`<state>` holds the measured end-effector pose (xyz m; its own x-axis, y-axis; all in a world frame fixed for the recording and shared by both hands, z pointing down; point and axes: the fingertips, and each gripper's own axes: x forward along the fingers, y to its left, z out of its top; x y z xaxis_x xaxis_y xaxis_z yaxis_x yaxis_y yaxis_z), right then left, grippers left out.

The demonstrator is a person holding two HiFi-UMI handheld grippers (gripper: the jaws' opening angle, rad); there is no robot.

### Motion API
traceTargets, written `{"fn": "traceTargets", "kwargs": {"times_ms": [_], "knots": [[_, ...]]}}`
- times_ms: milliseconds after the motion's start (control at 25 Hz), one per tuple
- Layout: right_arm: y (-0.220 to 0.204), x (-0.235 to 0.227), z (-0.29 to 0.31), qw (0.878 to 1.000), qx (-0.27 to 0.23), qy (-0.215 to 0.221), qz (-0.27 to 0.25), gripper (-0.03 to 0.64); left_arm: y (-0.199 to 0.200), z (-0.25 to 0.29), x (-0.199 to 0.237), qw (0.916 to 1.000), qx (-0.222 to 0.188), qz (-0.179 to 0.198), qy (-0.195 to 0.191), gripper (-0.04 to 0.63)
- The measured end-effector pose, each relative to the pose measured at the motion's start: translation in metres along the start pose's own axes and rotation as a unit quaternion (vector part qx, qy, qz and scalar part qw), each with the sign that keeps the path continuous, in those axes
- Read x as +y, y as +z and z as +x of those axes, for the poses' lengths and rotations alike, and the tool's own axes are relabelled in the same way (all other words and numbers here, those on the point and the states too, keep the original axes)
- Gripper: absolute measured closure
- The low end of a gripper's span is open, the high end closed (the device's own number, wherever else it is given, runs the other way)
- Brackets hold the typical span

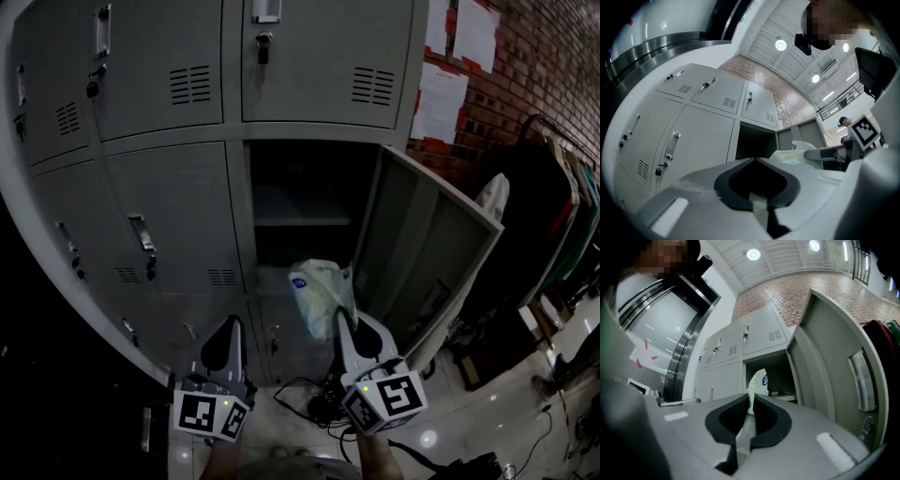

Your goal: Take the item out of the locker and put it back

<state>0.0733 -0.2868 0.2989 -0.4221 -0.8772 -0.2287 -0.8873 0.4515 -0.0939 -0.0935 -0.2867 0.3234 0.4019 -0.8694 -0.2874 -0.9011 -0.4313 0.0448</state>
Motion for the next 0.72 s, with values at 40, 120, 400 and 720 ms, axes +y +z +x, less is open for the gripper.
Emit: {"fn": "traceTargets", "kwargs": {"times_ms": [40,120,400,720], "knots": [[0.003,-0.001,0.005,1.000,-0.006,0.001,0.003,0.612,0.000,0.000,0.001,1.0000,0.000,0.000,0.001,0.589],[0.012,-0.010,0.022,1.000,-0.013,-0.007,-0.007,0.612,-0.001,0.000,0.003,1.0000,0.001,-0.002,0.003,0.589],[0.053,-0.058,0.127,0.999,-0.023,-0.038,-0.025,0.612,-0.013,0.004,0.008,0.9998,0.016,-0.011,0.002,0.589],[0.035,-0.110,0.244,0.993,0.072,-0.066,-0.062,0.612,-0.023,0.010,0.030,0.9993,0.027,-0.012,0.021,0.589]]}}
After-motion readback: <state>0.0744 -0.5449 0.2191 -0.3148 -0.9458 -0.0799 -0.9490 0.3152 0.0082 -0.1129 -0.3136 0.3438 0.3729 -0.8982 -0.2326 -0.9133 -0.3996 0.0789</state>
